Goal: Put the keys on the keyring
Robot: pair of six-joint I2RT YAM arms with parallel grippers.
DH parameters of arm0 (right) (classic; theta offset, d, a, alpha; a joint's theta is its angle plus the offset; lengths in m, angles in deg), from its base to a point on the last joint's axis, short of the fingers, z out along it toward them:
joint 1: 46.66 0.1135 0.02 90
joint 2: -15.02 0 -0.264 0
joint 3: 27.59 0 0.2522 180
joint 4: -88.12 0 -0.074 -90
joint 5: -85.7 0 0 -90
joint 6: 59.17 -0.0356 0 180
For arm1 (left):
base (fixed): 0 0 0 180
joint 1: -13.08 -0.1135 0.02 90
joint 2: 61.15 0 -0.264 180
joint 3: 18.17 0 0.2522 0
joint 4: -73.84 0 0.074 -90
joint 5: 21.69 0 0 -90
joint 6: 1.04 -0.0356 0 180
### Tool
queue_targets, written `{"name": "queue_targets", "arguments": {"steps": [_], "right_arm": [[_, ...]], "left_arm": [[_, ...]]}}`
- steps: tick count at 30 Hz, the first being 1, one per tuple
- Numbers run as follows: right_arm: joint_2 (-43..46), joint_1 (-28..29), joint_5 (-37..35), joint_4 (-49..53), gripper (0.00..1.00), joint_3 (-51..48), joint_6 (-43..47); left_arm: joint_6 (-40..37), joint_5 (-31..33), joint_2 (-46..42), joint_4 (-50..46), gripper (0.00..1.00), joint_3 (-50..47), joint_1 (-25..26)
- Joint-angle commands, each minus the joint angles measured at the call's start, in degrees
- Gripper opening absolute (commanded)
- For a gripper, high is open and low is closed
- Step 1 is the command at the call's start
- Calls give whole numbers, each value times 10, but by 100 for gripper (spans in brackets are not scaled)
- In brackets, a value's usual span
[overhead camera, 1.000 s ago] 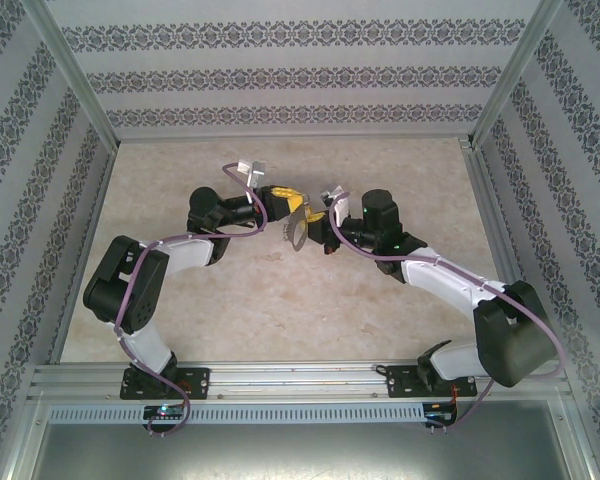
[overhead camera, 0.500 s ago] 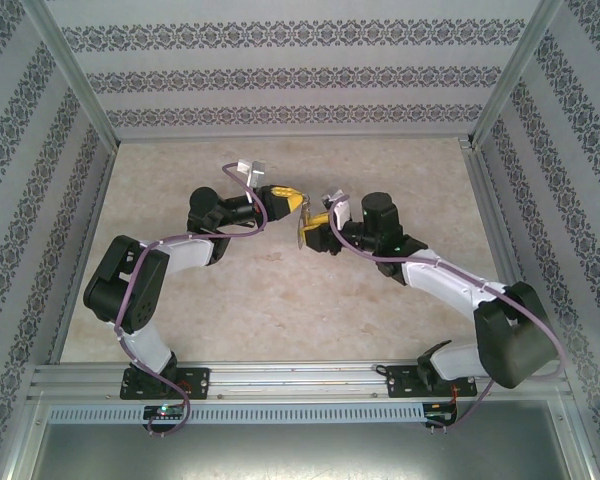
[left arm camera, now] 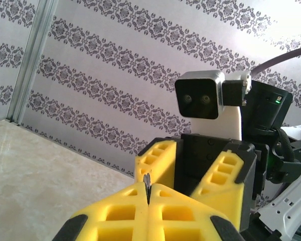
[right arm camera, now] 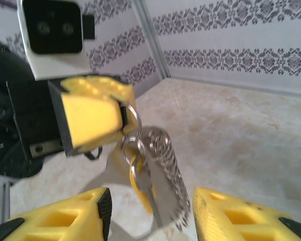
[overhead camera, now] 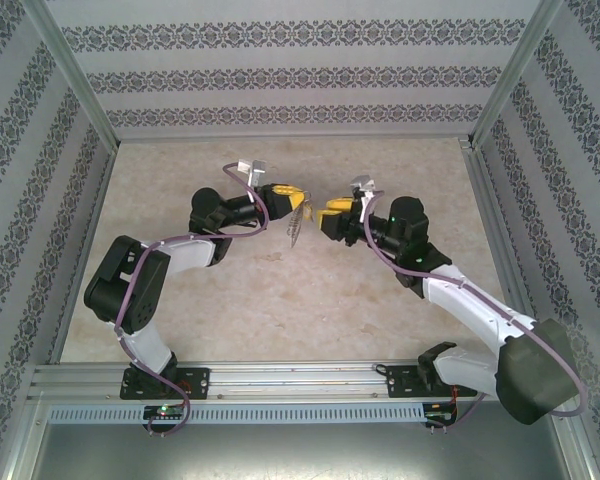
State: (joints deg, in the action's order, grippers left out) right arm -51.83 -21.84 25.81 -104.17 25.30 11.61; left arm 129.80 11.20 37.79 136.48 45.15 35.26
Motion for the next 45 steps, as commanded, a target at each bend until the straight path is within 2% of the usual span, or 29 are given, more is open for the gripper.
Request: {"name": "queue_targets", "arguments": {"steps": [1, 11, 18, 43, 45], "right_arm": [[-6, -12, -11, -86, 47, -3, -77], [-86, -32, 82, -268, 46, 15, -209], [-133, -43, 113, -371, 45, 12, -274], [-197, -30, 154, -432, 38, 20, -309], [-201, -28, 156, -433, 35, 21, -309]], "left_arm": [[-4, 35, -10, 51, 0, -8, 11], [6, 46, -8, 50, 0, -4, 20], [6, 49, -8, 44, 0, -2, 22], [-1, 50, -10, 24, 0, 8, 23], [-1, 49, -11, 24, 0, 8, 23]]}}
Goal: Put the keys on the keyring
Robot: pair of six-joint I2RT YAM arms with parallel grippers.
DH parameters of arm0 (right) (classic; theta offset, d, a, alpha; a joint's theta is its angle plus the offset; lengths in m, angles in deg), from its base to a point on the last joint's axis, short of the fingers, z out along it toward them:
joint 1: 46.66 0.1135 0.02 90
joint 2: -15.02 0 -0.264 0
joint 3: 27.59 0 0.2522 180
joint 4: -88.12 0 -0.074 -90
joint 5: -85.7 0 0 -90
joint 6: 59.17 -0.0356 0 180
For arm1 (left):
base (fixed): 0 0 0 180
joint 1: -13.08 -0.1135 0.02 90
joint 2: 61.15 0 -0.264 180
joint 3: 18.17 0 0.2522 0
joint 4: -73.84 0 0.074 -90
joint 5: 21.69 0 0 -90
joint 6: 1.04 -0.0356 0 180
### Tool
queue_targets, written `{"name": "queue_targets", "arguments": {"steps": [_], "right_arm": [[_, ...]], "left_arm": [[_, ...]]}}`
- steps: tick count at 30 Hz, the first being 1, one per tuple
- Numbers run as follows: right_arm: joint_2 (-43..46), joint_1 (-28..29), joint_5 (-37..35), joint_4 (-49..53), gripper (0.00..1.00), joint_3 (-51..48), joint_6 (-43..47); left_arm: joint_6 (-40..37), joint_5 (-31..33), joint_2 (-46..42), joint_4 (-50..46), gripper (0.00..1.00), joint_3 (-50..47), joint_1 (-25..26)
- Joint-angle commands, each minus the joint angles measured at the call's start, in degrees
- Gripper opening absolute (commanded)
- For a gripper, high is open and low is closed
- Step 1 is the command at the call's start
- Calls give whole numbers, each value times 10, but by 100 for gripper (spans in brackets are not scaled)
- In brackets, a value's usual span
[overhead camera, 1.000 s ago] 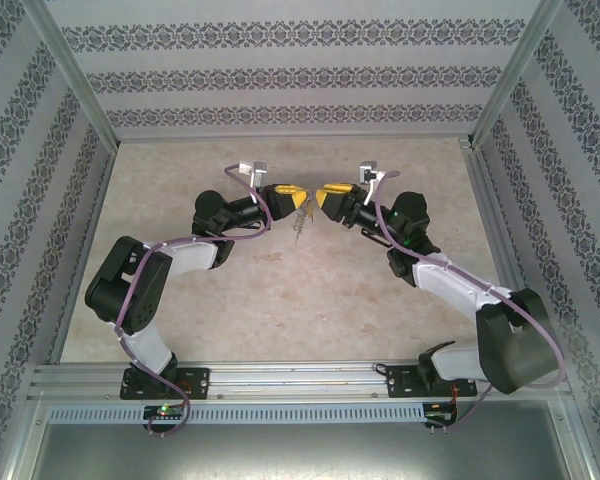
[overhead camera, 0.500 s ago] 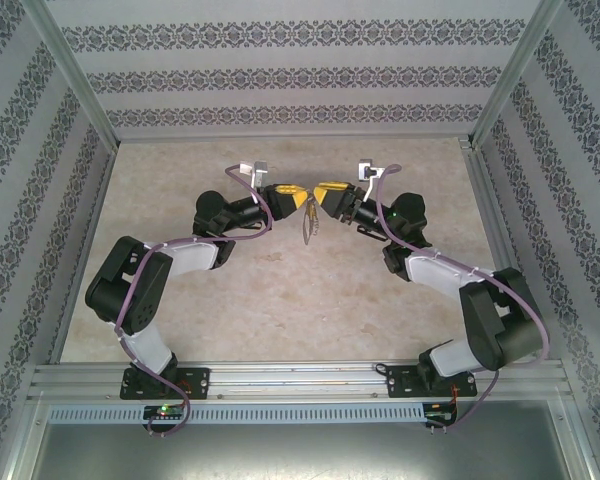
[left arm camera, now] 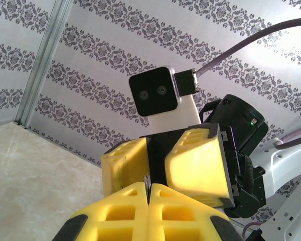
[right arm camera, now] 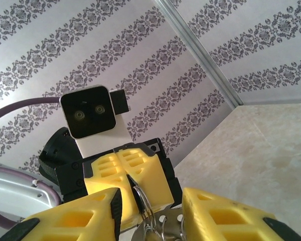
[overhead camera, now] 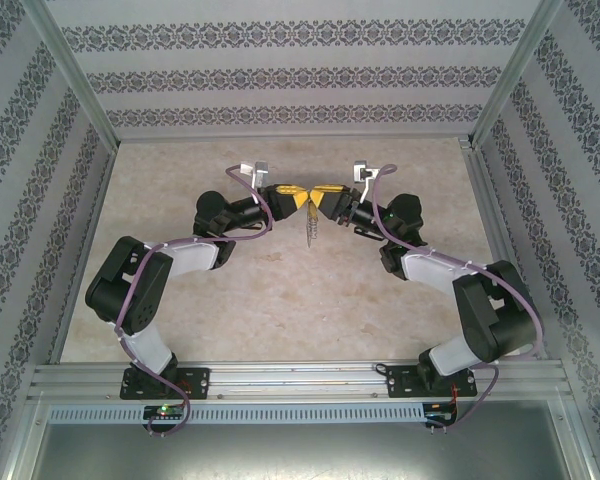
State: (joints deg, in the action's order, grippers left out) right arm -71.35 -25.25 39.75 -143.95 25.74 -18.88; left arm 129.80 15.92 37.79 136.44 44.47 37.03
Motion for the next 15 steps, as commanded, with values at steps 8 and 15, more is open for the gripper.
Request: {"name": "queue_targets", "arguments": {"steps": [8, 15], "right_arm": [[1, 3, 17, -33, 14, 5, 2], [29, -11, 17, 12, 0, -2, 30]], "left_arm": [[-11, 5, -15, 17, 0, 11, 5], [-60, 8, -31, -35, 3, 7, 3]]}}
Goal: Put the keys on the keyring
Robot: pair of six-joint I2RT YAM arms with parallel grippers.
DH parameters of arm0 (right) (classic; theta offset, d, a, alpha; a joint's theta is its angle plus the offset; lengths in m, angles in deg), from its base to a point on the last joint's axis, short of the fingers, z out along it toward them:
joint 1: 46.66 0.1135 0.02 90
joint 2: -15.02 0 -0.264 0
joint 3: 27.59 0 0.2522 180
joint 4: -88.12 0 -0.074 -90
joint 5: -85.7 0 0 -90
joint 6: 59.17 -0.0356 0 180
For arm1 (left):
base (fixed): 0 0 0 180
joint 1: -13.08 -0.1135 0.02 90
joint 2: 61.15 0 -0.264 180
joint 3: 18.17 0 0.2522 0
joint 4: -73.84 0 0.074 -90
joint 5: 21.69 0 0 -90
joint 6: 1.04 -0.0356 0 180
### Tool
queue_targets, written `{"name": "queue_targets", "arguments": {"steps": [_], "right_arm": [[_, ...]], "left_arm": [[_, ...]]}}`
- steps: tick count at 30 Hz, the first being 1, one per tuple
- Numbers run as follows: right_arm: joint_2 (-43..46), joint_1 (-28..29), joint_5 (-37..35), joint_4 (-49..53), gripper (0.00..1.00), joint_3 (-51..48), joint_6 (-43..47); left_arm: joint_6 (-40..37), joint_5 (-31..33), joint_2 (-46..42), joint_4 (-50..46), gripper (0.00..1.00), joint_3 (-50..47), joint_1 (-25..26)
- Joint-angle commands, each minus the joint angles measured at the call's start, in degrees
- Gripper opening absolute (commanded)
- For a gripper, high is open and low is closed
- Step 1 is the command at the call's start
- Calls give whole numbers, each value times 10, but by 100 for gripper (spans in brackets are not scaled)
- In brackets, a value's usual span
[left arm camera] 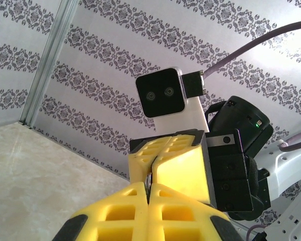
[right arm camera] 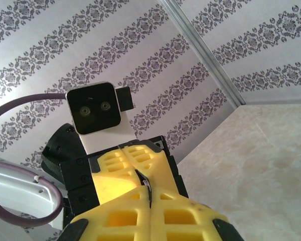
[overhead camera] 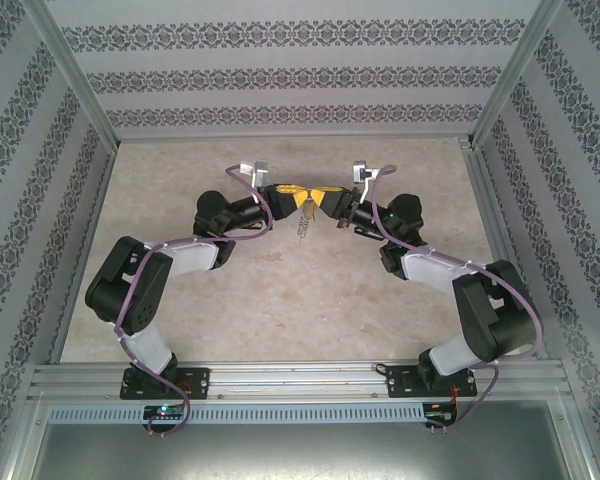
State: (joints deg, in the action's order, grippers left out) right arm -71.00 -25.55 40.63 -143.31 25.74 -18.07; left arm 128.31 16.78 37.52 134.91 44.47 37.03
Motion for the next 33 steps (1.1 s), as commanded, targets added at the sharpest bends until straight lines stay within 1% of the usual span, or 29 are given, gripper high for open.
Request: {"name": "queue_targets", "arguments": {"steps": [1, 3, 5, 6, 7, 8, 12, 15, 17, 19, 23, 25, 29, 33], "right_arm": [[32, -8, 9, 23, 0, 0, 32], [51, -7, 5, 69, 0, 2, 61], [68, -7, -1, 108, 0, 4, 87], [76, -7, -6, 128, 0, 5, 100], [83, -7, -10, 144, 0, 8, 113], [89, -8, -15, 170, 0, 12, 128], [103, -10, -24, 266, 0, 42, 180], [108, -11, -28, 322, 0, 67, 212], [116, -11, -34, 362, 0, 85, 234], [122, -11, -36, 401, 0, 104, 260], [132, -11, -49, 489, 0, 146, 312], [137, -11, -58, 523, 0, 164, 330], [146, -11, -65, 567, 0, 192, 349], [153, -11, -72, 598, 0, 218, 362]], "left_arm": [[-61, 2, -34, -34, 8, 7, 2], [-94, 7, -45, -67, 19, 4, -1], [-124, 19, -58, -103, 32, 2, -4], [-136, 22, -63, -119, 41, 1, -7], [-148, 23, -67, -132, 64, 2, -10], [-159, 21, -71, -145, 99, 4, -14], [-166, 12, -80, -170, 100, 14, -35], [-163, -25, -80, -174, 100, 31, -52], [-168, -67, -73, -178, 100, 50, -60], [-177, -84, -68, -186, 100, 67, -66], [-188, -66, -63, -188, 100, 83, -72], [-193, -27, -66, -190, 100, 83, -76], [-244, 100, -87, -238, 100, 78, -77], [-262, 290, -109, -278, 100, 80, -78]]}}
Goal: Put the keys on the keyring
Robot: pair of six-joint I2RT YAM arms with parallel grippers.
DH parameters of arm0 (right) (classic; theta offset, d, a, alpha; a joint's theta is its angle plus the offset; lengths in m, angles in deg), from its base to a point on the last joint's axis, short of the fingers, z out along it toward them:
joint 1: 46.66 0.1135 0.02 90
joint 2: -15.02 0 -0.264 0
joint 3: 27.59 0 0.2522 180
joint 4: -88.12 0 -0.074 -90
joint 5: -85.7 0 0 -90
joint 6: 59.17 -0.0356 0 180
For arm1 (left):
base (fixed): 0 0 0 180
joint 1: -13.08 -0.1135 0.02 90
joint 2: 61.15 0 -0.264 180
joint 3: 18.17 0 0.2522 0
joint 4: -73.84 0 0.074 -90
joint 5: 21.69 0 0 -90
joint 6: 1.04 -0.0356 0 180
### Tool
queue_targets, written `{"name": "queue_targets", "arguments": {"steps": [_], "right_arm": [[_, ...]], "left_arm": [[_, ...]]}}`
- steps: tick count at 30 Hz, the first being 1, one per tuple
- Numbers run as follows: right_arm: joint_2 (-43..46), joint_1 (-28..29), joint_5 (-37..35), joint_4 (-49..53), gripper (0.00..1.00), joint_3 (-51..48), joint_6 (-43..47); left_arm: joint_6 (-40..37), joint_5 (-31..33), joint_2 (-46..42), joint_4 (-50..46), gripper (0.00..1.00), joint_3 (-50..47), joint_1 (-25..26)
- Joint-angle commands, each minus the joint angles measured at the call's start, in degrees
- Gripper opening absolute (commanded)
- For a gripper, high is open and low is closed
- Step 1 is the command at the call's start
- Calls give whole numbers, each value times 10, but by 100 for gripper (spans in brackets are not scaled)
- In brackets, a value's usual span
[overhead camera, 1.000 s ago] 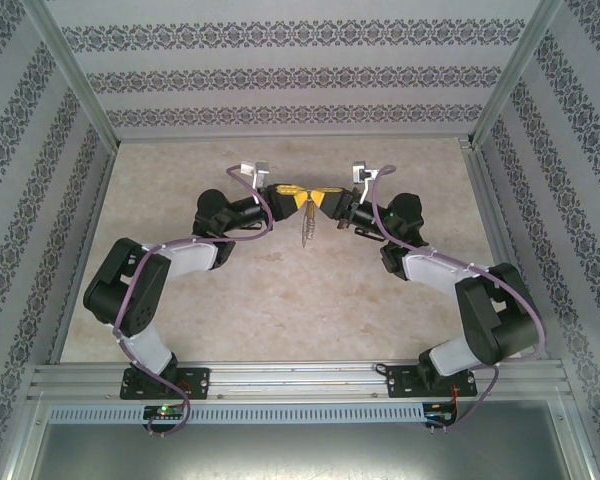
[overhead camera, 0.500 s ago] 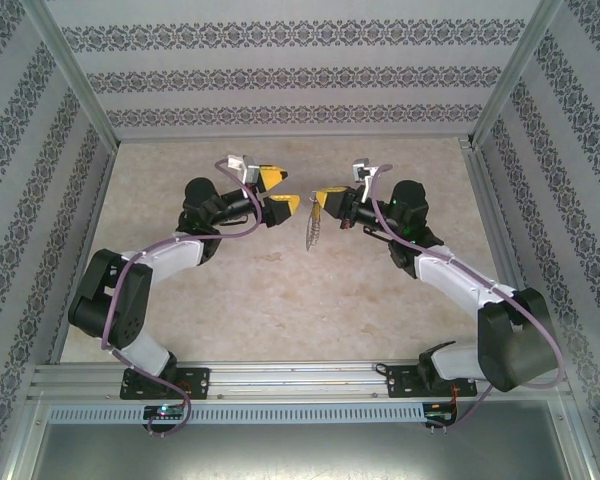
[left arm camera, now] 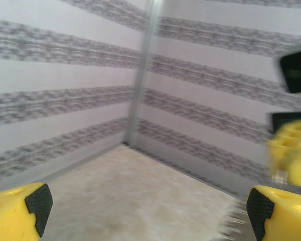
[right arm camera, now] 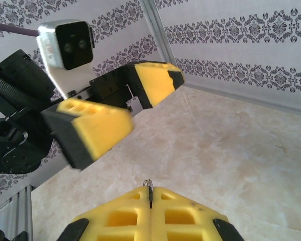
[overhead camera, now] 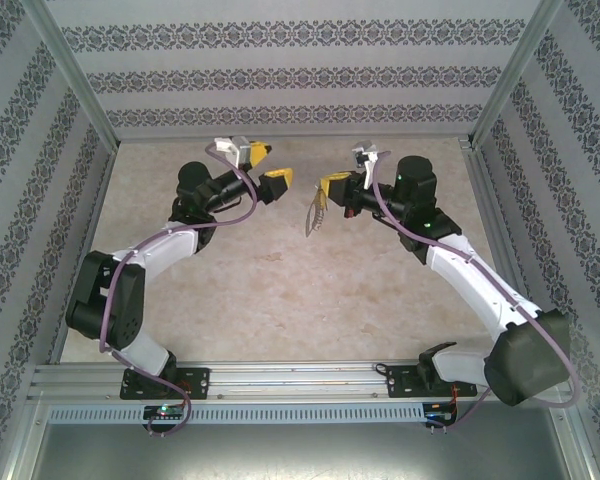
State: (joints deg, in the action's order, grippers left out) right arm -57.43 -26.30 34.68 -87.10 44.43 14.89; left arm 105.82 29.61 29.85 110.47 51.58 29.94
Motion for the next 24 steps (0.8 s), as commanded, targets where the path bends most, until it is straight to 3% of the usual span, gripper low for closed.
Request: {"name": "queue_targets", "arguments": {"steps": [1, 4, 11, 20, 24], "right_arm": [[18, -4, -14, 42, 0, 35, 36], [15, -5, -21, 71, 0, 55, 53], [11, -8, -32, 133, 0, 92, 93], [2, -13, -38, 169, 0, 131, 116], [-13, -14, -31, 172, 0, 145, 125]], "left_arm": [[-42, 189, -33, -37, 100, 12, -7], [-67, 198, -28, -55, 100, 33, -16], [-83, 121, 10, -123, 100, 107, -60], [-64, 98, 54, 6, 100, 109, -85], [-19, 80, 67, -25, 100, 137, -88]]}}
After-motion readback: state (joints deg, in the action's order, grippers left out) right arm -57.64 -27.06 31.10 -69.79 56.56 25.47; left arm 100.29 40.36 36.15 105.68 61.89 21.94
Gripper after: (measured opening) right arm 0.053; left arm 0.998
